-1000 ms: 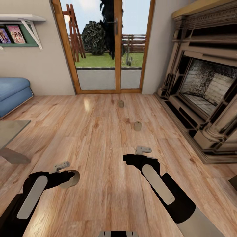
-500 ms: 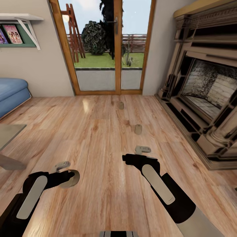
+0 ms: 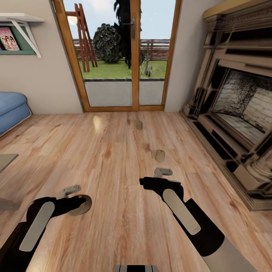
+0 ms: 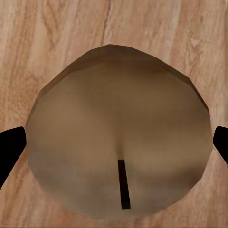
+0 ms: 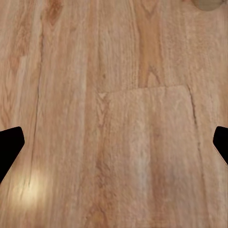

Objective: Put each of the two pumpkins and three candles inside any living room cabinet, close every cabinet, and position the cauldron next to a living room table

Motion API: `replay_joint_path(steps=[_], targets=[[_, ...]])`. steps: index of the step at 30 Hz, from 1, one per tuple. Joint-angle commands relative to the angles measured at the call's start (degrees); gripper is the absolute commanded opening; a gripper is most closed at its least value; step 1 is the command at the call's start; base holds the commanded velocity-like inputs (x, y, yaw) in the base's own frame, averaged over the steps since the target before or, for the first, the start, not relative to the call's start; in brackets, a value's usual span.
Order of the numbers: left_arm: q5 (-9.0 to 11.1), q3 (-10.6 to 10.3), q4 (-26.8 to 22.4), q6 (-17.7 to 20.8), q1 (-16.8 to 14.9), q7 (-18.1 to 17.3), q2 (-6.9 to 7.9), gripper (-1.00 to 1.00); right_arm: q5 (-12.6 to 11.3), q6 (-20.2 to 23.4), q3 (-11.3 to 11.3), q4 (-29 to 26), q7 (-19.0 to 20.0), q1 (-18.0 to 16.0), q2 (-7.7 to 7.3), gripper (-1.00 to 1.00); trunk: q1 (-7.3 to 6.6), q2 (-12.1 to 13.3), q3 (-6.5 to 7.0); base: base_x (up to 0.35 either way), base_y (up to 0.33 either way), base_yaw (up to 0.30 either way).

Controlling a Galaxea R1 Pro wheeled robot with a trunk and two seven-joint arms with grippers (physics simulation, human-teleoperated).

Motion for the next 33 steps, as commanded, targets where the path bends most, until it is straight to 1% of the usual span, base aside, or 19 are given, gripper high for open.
replay_joint_path(steps=[1,12,28,33], targets=[[0.52,-0.11,-0.06,0.07,-0.04,0.62,0.05,-1.0,-0.49,0.04,0.11,-0.1,-0.52,-0.08,-0.05,1.0,0.02,-0.02,-0.05,0.333,-0.005,0.0],[0.52,-0.06,-0.06,0.07,-0.04,0.62,0.05,-1.0,-0.41,-0.01,0.08,-0.22,-0.01,-0.1,-0.14,1.0,0.02,-0.02,-0.05,0.333,-0.061,0.0],[0.52,-0.06,-0.86,0.07,-0.04,0.62,0.05,-1.0,-0.45,0.09,0.04,-0.08,-0.34,-0.1,-0.04,1.0,0.02,-0.02,-0.05,0.333,-0.004,0.0],[0.52,-0.06,-0.89,0.07,-0.04,0.62,0.05,-1.0,-0.41,0.3,-0.49,0.72,-0.88,-0.1,-0.04,1.0,0.02,-0.02,-0.05,0.332,0.0,0.0]])
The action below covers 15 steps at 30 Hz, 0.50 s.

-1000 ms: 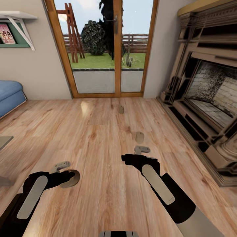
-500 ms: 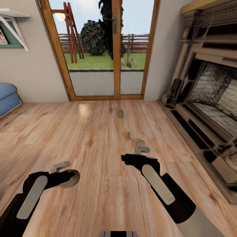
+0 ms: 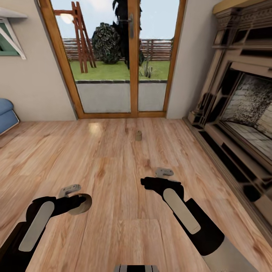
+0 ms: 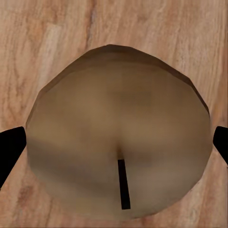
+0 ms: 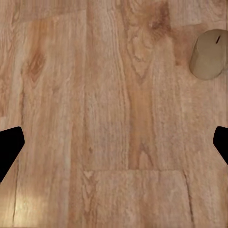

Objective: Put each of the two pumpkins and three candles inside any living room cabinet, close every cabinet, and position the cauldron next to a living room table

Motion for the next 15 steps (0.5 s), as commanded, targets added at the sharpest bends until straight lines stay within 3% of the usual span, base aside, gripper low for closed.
replay_joint_path(steps=[1,8,15], targets=[[0.57,-0.09,-0.07,0.05,-0.04,0.61,0.05,-1.0,-0.5,0.11,-0.17,0.32,-0.9,-0.05,-0.05,1.0,0.02,-0.02,-0.05,0.33,0.0,0.0],[0.57,-0.09,-0.09,0.05,-0.04,0.61,0.05,-1.0,-0.54,0.12,-1.87,2.39,-6.74,-0.08,0.03,1.0,0.02,-0.02,-0.05,0.327,0.0,0.0],[0.57,-0.09,-0.1,0.05,-0.04,0.61,0.05,-1.0,-0.58,0.69,-6.73,3.94,-9.88,-0.09,0.51,1.0,0.02,-0.02,-0.05,0.301,-0.046,0.0]])
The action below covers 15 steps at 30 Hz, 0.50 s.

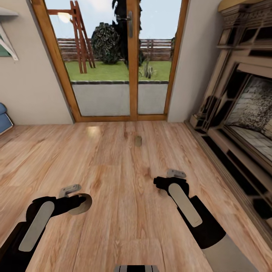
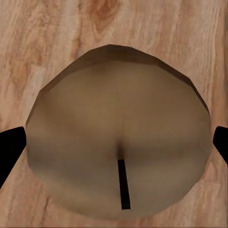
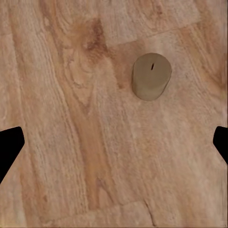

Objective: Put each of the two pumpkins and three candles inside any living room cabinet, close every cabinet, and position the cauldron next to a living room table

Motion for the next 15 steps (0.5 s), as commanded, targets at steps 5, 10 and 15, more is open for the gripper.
replay_joint_path(steps=[5,10,15], targets=[[0.62,-0.09,-0.05,0.05,-0.04,0.61,0.05,-1.0,-0.45,0.23,-0.44,0.67,-1.17,-0.06,0.0,1.0,0.02,-0.02,-0.05,0.263,-0.179,0.0],[0.62,-0.19,-0.04,0.05,-0.04,0.61,0.05,-1.0,-0.42,0.26,-0.46,0.78,-1.23,-0.03,0.01,1.0,0.02,-0.02,-0.05,0.126,-0.112,0.0],[0.62,-0.05,-0.05,0.05,-0.04,0.61,0.05,-1.0,-0.44,0.28,-0.47,0.91,-1.23,-0.04,0.03,1.0,0.02,-0.02,-0.05,0.179,-0.027,0.0]])
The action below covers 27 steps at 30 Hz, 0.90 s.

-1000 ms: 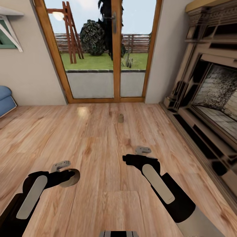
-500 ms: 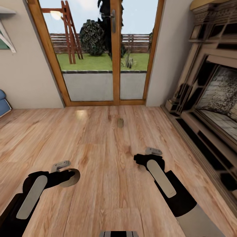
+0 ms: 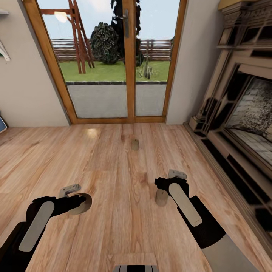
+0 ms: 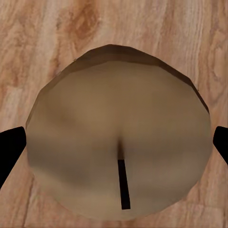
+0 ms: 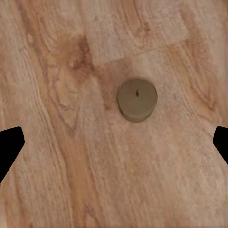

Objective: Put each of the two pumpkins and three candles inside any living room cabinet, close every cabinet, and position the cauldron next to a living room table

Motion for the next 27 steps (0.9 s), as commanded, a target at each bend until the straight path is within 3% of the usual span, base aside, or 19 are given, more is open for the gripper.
replay_joint_path(steps=[1,16,17,18,20,22,24,26,27], targets=[[0.55,-0.06,-0.06,0.08,-0.04,0.61,0.05,-1.0,-0.44,0.24,0.13,0.16,-0.54,-0.06,-0.04,1.0,0.01,-0.02,-0.05,0.241,-0.007,0.0],[0.66,0.89,-1.44,0.01,0.09,0.56,-0.02,-1.0,-0.51,0.27,0.2,4.73,-0.45,-0.04,0.2,1.0,0.01,-0.02,-0.05,0.196,-0.001,0.0],[0.88,1.14,-1.58,0.04,0.11,0.54,-0.03,-1.0,-0.51,0.35,0.2,4.98,-0.45,-0.03,0.2,1.0,0.01,-0.02,-0.05,0.053,0.0,0.0],[2.39,1.8,-1.82,0.06,0.12,0.54,0.03,-1.0,-0.52,0.47,0.2,5.21,-0.45,-0.03,0.19,1.0,0.01,-0.02,-0.05,0.027,0.0,0.0],[6.33,2.79,-1.98,0.07,0.17,0.49,0.22,-1.0,-0.53,0.53,0.2,5.37,-0.45,-0.03,0.19,1.0,0.01,-0.02,-0.05,0.016,0.0,0.0],[18.33,4.62,-2.08,0.12,0.24,0.5,1.99,-1.0,-0.53,0.57,0.2,5.53,-0.45,-0.04,0.19,1.0,0.01,-0.02,-0.05,0.006,0.0,0.0],[28.73,5.07,-2.09,0.12,0.29,0.51,5.2,-1.0,-0.53,0.58,0.2,5.71,-0.45,-0.03,0.19,1.0,0.01,-0.02,-0.05,0.002,0.0,0.0],[37.07,5.2,-2.02,0.09,0.3,0.47,8.25,-1.0,-0.53,0.59,0.19,5.81,-0.45,-0.03,0.19,1.0,0.01,-0.02,-0.05,0.001,0.0,0.0],[40.29,5.23,-2.02,0.09,0.31,0.46,9.38,-1.0,-0.53,0.59,0.16,5.84,-0.45,-0.03,0.19,1.0,0.01,-0.02,-0.05,0.0,0.0,0.0]])
